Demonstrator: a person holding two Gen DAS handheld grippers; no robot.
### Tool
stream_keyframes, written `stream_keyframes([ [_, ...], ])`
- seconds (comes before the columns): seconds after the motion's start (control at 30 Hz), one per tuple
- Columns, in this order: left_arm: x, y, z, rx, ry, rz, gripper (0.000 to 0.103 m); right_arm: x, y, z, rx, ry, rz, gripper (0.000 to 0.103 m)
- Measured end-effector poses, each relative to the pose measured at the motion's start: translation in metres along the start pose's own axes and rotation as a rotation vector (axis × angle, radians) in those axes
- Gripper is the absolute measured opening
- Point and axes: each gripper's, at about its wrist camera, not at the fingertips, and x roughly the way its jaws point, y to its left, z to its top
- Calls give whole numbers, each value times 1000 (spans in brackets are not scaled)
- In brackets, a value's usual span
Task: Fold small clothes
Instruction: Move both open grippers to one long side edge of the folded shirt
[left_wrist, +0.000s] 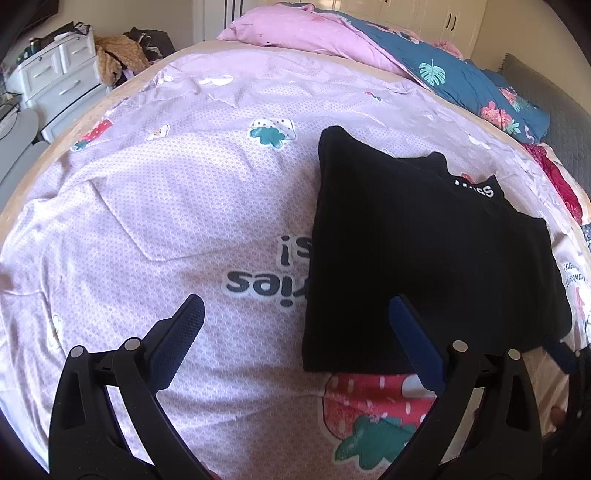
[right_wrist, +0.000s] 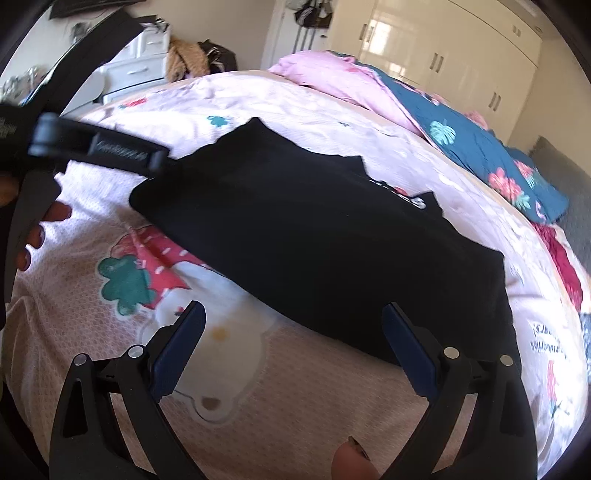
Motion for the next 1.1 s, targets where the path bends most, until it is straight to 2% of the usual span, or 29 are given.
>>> stream_keyframes([
  [0.53, 21, 31, 30, -91, -2, -9, 94, 44, 46, 24, -169, 20, -39, 96],
  [0.73, 34, 45, 36, -163, 12, -50, 94, 57, 51, 37, -191, 18, -50, 96],
  [0.97, 43, 41, 45, -161, 6, -67, 94, 72, 68, 55, -253, -19, -104, 95],
  [1.03, 44, 41, 48, -161, 4, -72, 94, 74, 69, 58, -260, -39, -113, 93],
  [1.1, 46, 41, 51, -161, 4, -71, 94, 74, 70, 59, -272, -63, -107, 79],
])
